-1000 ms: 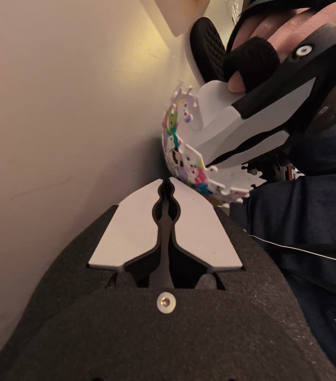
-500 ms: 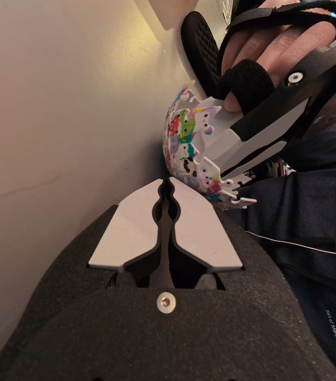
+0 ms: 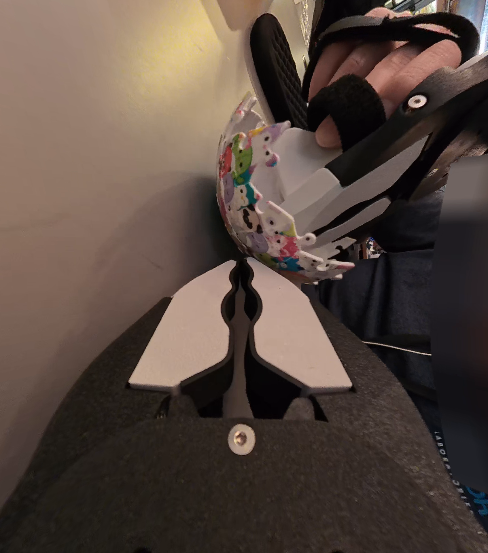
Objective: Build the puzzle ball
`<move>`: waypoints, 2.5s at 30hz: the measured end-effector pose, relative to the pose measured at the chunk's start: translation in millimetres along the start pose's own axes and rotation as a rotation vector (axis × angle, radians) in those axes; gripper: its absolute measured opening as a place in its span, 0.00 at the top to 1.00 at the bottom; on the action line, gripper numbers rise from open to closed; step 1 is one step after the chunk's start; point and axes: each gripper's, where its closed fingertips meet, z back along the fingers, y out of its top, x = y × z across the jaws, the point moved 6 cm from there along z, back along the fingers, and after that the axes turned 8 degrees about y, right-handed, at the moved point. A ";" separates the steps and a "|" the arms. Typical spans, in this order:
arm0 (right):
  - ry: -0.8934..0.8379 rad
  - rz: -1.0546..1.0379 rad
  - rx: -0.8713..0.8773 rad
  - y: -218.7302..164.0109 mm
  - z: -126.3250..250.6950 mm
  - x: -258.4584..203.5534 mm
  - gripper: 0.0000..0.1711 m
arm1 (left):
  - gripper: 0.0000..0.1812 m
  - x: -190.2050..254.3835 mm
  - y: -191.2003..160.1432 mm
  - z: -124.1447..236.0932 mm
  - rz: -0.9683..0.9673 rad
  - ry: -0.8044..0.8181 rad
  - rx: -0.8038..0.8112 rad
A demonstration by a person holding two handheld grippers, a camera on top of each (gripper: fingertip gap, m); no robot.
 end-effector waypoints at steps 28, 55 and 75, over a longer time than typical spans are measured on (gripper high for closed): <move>0.045 -0.076 0.061 -0.2 4.0 -1.1 0.99 | 1.00 3.9 -0.4 -4.8 -0.031 -0.017 -0.027; 0.101 -0.067 0.077 -7.8 2.0 -4.6 0.99 | 1.00 6.0 -1.0 -6.9 -0.067 -0.028 -0.046; 0.117 -0.058 0.080 -7.4 2.7 -8.0 0.99 | 1.00 10.5 -2.1 -10.8 -0.137 -0.003 -0.083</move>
